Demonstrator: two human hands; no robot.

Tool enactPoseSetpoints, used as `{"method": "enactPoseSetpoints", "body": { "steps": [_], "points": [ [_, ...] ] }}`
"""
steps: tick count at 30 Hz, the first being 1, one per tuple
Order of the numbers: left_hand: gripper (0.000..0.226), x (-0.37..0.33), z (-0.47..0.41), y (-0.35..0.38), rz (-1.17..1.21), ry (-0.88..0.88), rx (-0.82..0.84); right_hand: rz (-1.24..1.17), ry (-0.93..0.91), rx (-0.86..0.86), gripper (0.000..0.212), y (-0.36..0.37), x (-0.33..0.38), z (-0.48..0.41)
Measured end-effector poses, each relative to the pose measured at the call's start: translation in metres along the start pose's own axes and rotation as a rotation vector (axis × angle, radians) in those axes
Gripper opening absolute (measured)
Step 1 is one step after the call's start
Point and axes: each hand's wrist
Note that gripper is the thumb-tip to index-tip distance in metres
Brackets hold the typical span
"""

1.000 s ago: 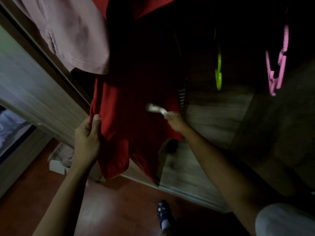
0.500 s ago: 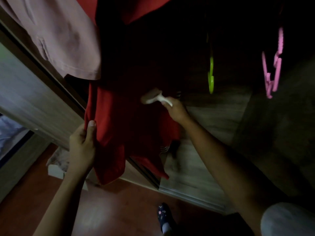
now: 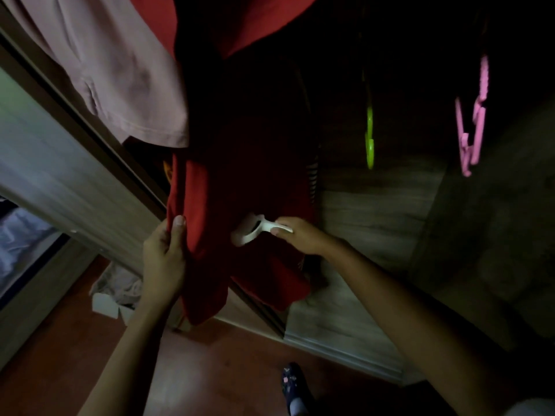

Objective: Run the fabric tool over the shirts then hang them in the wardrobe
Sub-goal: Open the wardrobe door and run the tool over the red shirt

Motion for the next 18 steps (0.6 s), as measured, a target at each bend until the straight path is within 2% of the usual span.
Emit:
{"method": "enactPoseSetpoints", "body": {
  "steps": [3,8,10,13,16,18],
  "points": [
    [0.042,-0.001,0.005,0.004,-0.001,-0.011,0.004,-0.092,-0.036,-0.115,0.015,-0.012,0.021,-0.005],
    [0.047,-0.006,0.009,0.012,0.048,-0.045,-0.003,-0.331,-0.085,-0.325,0.027,-0.059,0.094,-0.022],
    [0.052,-0.006,0.011,0.013,0.053,-0.052,0.009,-0.314,-0.105,-0.364,0.031,-0.07,0.107,-0.023],
    [0.052,-0.007,0.015,0.015,0.084,-0.059,-0.004,-0.28,-0.1,-0.333,0.021,-0.056,0.092,-0.015],
    [0.049,-0.007,0.018,0.017,0.074,-0.043,-0.012,-0.185,-0.067,-0.239,0.011,-0.017,0.046,0.007],
    [0.051,-0.007,0.019,0.018,0.062,-0.036,-0.003,-0.125,0.015,-0.15,0.024,0.013,0.011,0.029]
  ]
}}
Point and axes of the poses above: each hand's wrist, its own z-axis away from the middle knuckle, its own y-axis out of the palm, x = y × z, and after that the axes turned 13 degrees about -x, right-handed
